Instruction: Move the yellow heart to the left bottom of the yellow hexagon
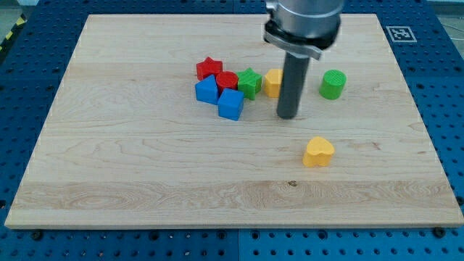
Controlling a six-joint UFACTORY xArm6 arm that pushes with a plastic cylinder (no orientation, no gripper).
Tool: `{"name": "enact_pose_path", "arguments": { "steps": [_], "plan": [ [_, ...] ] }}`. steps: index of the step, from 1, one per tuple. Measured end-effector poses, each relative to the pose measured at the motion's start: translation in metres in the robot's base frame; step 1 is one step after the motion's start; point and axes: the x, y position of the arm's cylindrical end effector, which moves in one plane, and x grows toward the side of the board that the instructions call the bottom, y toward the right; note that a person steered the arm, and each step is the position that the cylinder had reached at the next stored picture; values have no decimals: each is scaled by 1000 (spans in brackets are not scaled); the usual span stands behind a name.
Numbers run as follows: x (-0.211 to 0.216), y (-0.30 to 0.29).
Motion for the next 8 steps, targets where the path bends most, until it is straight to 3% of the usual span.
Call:
{"name": "enact_pose_path", "arguments": {
  "steps": [2,4,6,8],
  "plan": [
    [59,108],
    [107,85],
    [98,41],
    [56,25]
  ]
}}
